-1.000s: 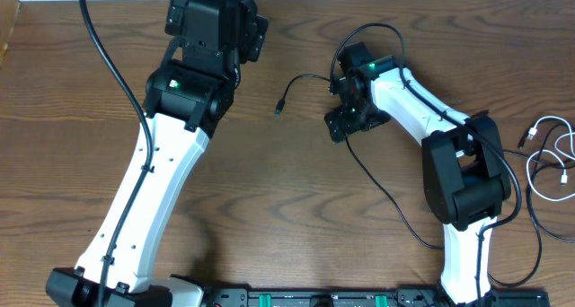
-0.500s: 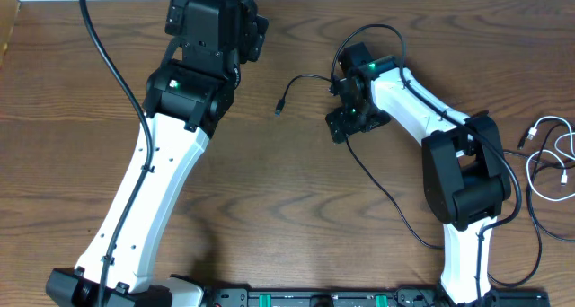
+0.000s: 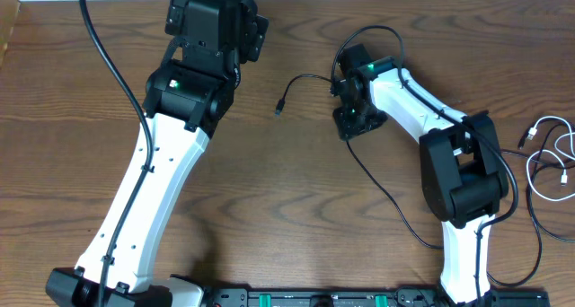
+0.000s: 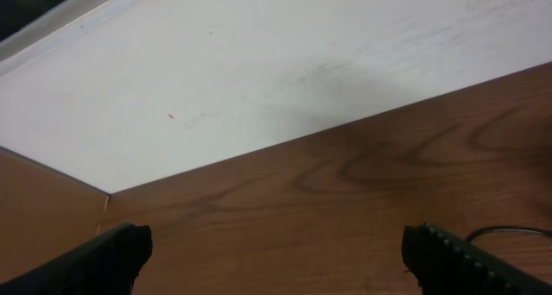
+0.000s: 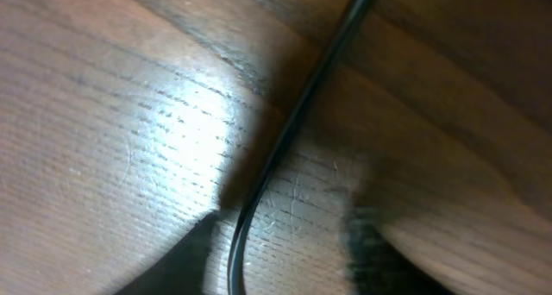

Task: Untangle cables
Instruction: 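Grasp the black cable near its plug end with the right gripper, then lift the held black cable up toward the top with the right gripper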

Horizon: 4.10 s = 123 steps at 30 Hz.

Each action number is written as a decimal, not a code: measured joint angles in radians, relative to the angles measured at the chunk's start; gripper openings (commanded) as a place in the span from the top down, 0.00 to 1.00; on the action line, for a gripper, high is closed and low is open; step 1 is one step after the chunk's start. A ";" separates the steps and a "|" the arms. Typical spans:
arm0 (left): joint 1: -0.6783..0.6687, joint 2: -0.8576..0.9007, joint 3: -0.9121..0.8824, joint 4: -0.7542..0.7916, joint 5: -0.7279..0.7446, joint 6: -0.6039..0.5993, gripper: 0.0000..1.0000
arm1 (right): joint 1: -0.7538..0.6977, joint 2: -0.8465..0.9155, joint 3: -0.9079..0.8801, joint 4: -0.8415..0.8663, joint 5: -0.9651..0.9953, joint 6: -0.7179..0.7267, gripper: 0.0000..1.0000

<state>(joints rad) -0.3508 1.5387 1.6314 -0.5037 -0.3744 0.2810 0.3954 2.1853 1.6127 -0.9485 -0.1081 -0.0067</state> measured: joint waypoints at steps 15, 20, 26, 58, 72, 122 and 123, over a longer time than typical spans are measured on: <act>0.000 0.000 0.000 0.001 0.000 0.000 0.02 | 0.000 0.005 0.000 -0.060 0.015 0.019 0.99; 0.000 0.000 0.000 0.002 0.000 0.000 0.02 | 0.000 0.005 0.000 -0.058 0.015 0.029 0.99; 0.000 0.000 0.000 0.002 0.000 0.000 0.02 | -0.004 0.005 0.033 -0.042 0.018 0.048 0.99; 0.000 -0.001 0.000 0.002 0.003 0.000 0.02 | -0.123 -0.094 0.336 -0.152 -0.040 -0.006 0.20; 0.000 -0.001 0.000 0.002 0.003 0.000 0.02 | -0.123 0.143 0.332 0.024 -0.089 -0.010 0.20; 0.000 -0.002 0.000 0.000 0.003 0.000 0.02 | -0.088 0.212 0.333 0.088 -0.154 -0.023 0.88; 0.000 -0.002 0.000 0.000 0.003 0.000 0.02 | -0.088 0.212 0.333 0.079 -0.147 -0.023 0.96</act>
<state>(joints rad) -0.3508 1.5372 1.6314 -0.5041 -0.3714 0.2810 0.3073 2.3974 1.9457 -0.8692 -0.2550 -0.0296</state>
